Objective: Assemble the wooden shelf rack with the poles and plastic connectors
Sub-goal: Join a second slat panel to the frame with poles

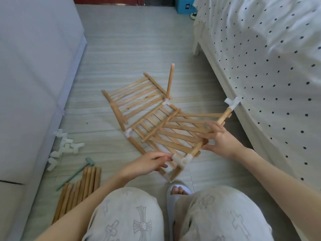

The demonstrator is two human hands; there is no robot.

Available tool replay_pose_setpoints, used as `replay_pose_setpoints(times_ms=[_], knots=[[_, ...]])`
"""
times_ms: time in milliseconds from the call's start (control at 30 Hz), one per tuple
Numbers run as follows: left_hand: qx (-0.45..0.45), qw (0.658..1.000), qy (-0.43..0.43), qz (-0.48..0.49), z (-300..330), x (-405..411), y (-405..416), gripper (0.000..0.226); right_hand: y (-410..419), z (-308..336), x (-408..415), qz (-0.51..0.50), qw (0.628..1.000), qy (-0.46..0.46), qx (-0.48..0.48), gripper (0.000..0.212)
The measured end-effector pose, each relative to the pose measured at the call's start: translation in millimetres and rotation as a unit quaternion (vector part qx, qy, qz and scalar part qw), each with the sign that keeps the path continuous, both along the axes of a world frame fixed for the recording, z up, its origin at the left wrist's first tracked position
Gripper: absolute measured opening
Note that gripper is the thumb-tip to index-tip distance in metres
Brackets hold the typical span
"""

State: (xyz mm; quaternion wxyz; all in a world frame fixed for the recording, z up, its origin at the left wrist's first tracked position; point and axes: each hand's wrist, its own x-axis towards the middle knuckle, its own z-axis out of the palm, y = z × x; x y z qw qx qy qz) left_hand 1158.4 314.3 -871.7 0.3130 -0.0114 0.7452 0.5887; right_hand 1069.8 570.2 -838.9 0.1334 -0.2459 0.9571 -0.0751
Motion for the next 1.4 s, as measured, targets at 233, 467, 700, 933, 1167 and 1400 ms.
replay_pose_setpoints(times_ms=[233, 467, 700, 933, 1167, 1400], knots=[[-0.206, 0.959, 0.192, 0.04, 3.3, -34.4, -20.8, 0.031, -26.0, -5.8, 4.2, -0.371, 0.9, -0.1, -0.204, 0.061], [-0.445, 0.834, 0.306, 0.117, -4.3, -62.7, -96.5, 0.054, -31.4, -17.6, -13.6, -0.418, 0.885, -0.089, -0.183, 0.072], [-0.342, 0.906, 0.219, 0.118, -31.0, -66.6, -104.7, 0.036, 2.4, -16.6, -42.2, -0.377, 0.915, -0.061, -0.134, 0.055], [-0.253, 0.925, 0.264, 0.107, -40.4, -25.7, -80.6, 0.015, 19.7, -14.0, -69.7, -0.353, 0.927, -0.065, -0.106, 0.058], [-0.268, 0.936, 0.22, 0.059, -30.5, 7.1, -71.0, 0.003, -2.1, -8.5, -47.3, -0.328, 0.942, -0.046, 0.048, 0.065], [-0.273, 0.932, 0.238, 0.01, -27.5, 27.2, -50.4, 0.01, -20.6, -25.2, 4.9, -0.148, 0.947, 0.061, 0.28, 0.055]])
